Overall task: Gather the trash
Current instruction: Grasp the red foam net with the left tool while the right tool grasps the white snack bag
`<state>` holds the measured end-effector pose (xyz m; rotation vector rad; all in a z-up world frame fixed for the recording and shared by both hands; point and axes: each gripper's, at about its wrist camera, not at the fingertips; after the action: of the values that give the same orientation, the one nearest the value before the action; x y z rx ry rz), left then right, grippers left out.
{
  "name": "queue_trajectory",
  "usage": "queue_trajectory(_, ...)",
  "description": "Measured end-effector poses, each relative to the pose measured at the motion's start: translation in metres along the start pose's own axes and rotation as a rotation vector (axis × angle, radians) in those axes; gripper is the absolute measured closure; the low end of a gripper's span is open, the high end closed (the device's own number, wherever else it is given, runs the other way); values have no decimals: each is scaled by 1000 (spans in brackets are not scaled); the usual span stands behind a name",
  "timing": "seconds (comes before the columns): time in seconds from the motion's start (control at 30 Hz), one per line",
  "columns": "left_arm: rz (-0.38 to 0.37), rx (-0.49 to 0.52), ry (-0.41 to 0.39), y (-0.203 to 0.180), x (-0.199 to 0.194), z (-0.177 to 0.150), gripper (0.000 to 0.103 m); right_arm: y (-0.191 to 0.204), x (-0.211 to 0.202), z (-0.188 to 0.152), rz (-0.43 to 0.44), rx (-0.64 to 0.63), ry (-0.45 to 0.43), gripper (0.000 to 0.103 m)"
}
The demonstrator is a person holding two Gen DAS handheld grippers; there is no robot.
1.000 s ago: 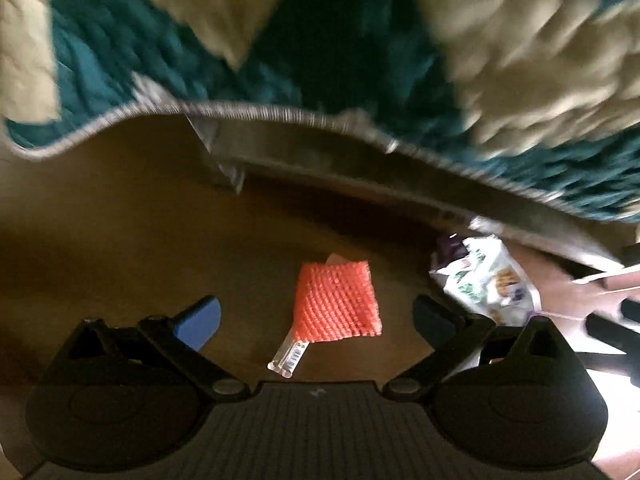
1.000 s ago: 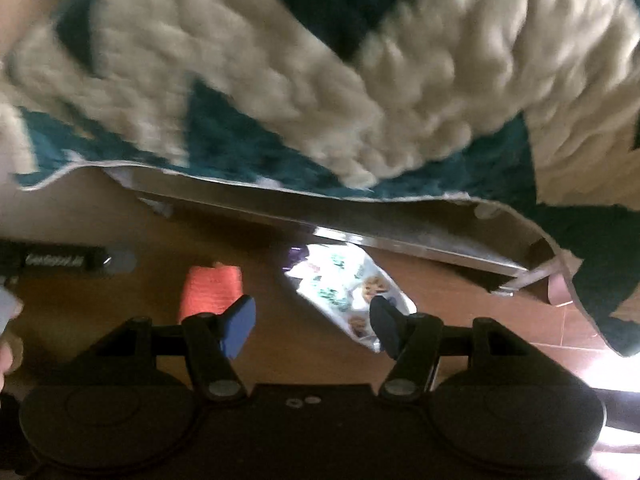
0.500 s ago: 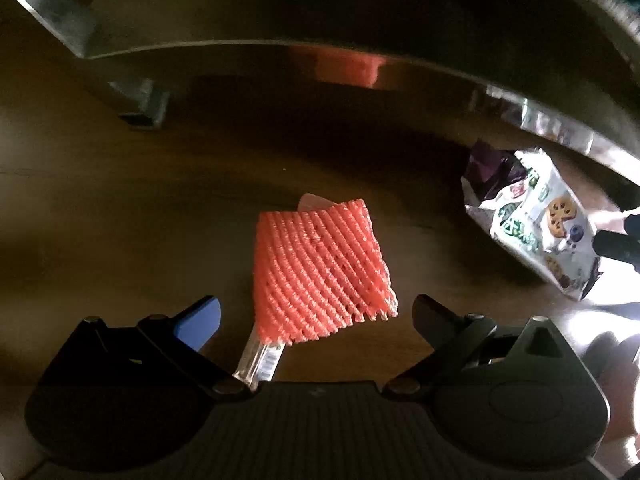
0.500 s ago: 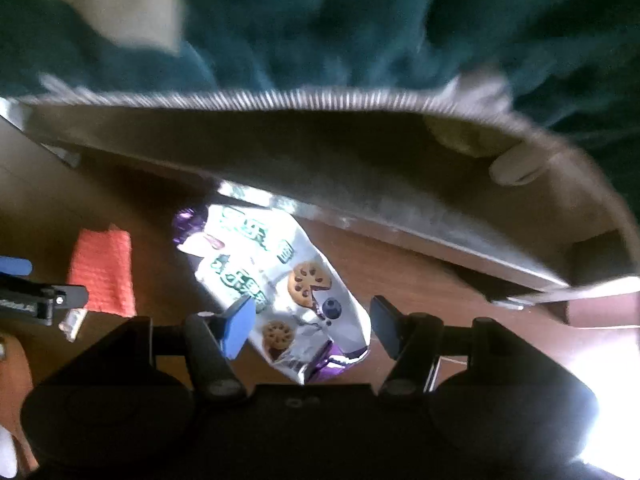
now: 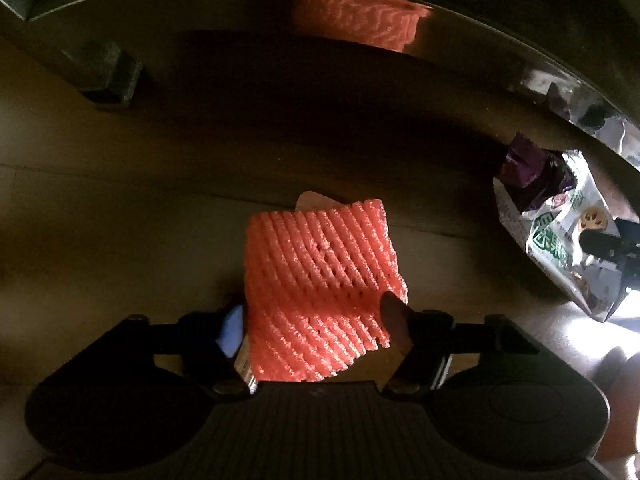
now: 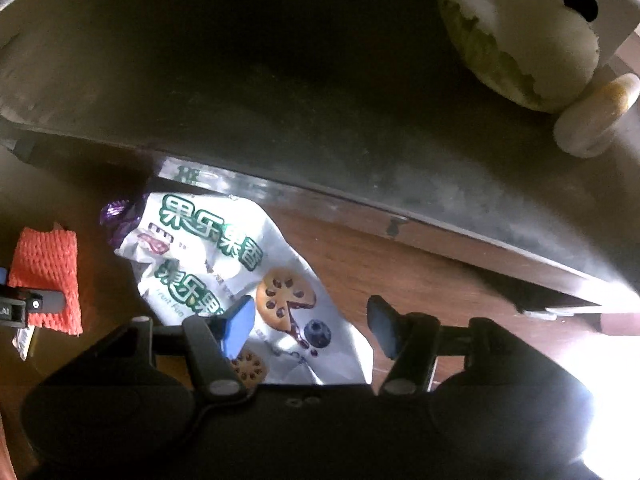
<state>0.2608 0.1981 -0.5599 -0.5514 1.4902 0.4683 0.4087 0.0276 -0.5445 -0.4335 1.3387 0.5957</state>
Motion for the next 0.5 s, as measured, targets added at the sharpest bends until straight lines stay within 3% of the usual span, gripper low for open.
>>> queue_trajectory(0.17,-1,-5,-19,4,-4,0,59,8,3,-3,-6,-28,20,46)
queue_trajectory(0.2,-5,-12,-19,5,-5,0,65,10,3,-5,-10,-39,24,52)
queue_trajectory(0.27,-22,-20,-16,6,-7,2,72,16,8,-7,-32,-57,53,91)
queue_trajectory(0.33,-32,-11,-22,6,-9,4,78,19,11,-10,-40,-60,76,94)
queue_trajectory(0.5,-29,-8,-20,12,-19,5,82,25,8,-13,-38,-54,94,103)
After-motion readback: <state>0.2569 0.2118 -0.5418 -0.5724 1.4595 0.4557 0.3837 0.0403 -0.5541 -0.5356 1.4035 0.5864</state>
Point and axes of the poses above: each gripper's, at about its wrist camera, not at the fingertips, and x roughly the way its jaws point, y to its left, z to its top, and after that the axes turned 2 degrees about -x, right-handed
